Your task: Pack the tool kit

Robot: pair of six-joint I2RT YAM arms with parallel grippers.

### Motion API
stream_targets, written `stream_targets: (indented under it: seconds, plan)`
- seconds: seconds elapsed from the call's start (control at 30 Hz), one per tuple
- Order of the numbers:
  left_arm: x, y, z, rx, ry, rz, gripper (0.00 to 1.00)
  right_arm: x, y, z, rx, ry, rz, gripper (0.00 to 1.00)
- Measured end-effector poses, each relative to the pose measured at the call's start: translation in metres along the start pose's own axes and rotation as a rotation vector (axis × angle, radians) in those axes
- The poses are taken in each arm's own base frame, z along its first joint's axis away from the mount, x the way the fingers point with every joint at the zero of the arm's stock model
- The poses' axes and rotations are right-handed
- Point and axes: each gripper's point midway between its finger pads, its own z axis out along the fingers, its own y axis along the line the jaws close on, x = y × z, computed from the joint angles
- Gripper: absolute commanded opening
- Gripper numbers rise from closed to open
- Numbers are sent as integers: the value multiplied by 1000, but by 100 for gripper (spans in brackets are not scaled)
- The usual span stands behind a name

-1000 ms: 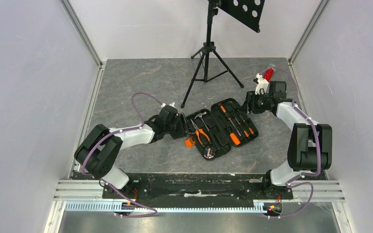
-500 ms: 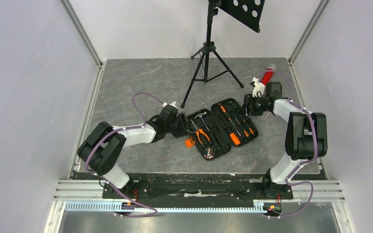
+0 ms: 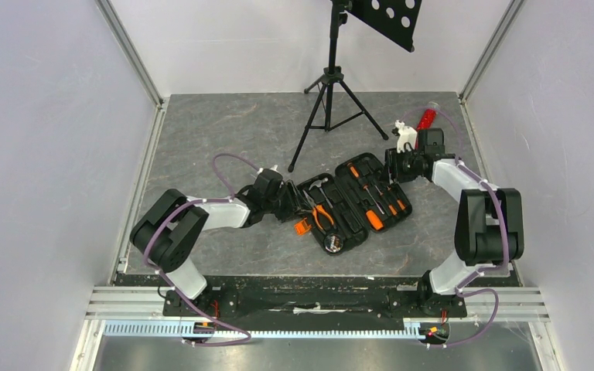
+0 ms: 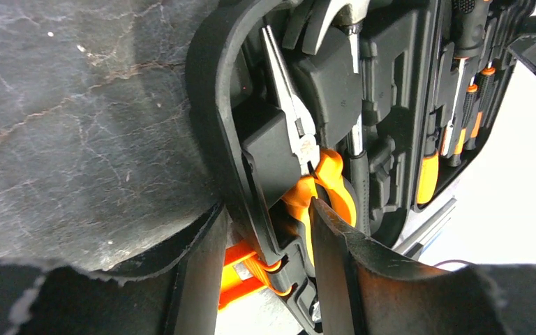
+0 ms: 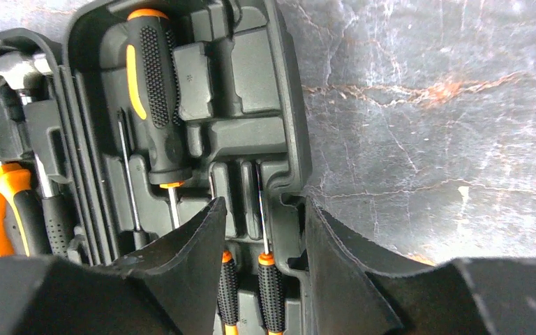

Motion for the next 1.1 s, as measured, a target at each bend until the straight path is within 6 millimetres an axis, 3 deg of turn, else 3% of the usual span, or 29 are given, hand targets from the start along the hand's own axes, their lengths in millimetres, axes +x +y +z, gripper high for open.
stream_targets:
  seconds: [0.37, 0.5, 0.63, 0.73, 0.83, 0.97, 1.1]
  plan:
    - [2, -3, 2, 34, 6, -40, 52, -43, 40, -39, 64, -139, -161, 45]
    - [3, -4, 3, 50, 6, -53, 52, -58, 69, -52, 68, -203, -239, 45]
    - [6, -7, 4, 77, 11, -58, 52, -68, 117, -67, -7, -276, -307, 45]
    - [8, -10, 5, 97, 10, -55, 52, -61, 161, -74, -121, -302, -333, 45]
    - [7, -14, 6, 120, 1, -54, 53, -38, 197, -73, -242, -270, -335, 45]
    - [5, -26, 4, 178, -22, -49, 55, -4, 219, -68, -325, -178, -310, 46]
    - [5, -28, -10, 201, -54, -60, 56, 21, 226, -68, -348, -87, -278, 46]
